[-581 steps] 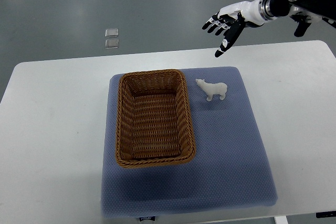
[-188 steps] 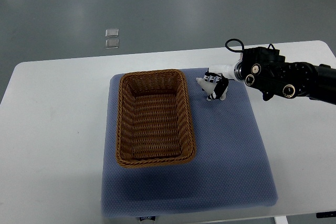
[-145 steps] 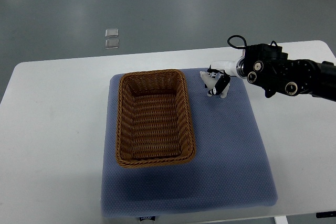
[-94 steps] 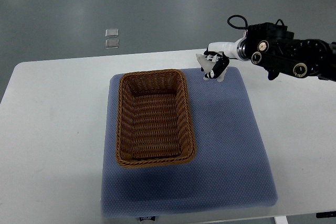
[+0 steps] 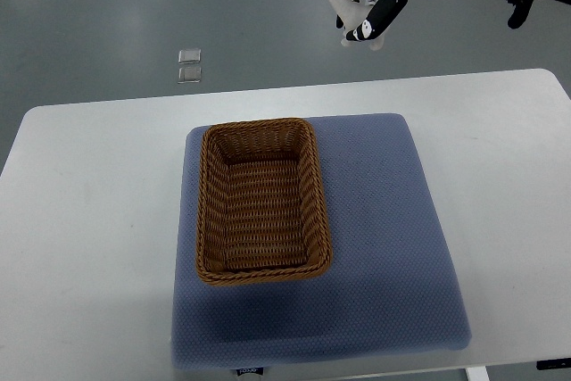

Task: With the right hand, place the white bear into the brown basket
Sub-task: 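Lift the held bear up and away from the mat, then carry the bear over the wicker basket and lower it inside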

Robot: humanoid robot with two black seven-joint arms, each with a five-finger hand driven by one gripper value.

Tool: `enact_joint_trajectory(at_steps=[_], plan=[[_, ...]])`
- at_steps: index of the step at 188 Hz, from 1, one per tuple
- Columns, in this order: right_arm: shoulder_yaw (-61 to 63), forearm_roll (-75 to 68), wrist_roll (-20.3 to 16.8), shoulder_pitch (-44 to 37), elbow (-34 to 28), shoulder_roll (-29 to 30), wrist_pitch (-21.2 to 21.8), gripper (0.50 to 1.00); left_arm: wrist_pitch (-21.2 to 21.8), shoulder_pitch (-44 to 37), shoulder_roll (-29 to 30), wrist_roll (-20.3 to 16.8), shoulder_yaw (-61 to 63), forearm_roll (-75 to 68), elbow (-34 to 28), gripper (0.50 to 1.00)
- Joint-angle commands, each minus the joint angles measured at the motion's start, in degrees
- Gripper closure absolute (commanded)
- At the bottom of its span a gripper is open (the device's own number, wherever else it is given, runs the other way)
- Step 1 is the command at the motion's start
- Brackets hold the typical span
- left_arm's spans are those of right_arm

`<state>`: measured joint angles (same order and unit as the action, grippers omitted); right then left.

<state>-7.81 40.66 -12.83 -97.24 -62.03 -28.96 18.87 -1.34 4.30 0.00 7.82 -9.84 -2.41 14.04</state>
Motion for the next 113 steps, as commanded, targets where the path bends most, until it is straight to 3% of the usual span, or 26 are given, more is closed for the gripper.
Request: enact_joint_trajectory(at_steps=[1,43,113], plan=[[-0.01,-0.14,0.00,-0.85,-0.11,0.92,-0.15,1.000,0.02,0.00,0.00,0.00,0.08,-0.05,0.02,0.500],[-0.54,-0.49,0.00,-0.76,2.00,9.62,-2.08,1.000,0.02,0.00,0.00,0.09,0.08,0.04,-0.07,0.500],[-0.71,-0.67,0.00,7.76,13.69,28.96,-5.07,1.000,0.02,0.00,0.00,0.09,-0.09,0.04,-0.16,0.500]])
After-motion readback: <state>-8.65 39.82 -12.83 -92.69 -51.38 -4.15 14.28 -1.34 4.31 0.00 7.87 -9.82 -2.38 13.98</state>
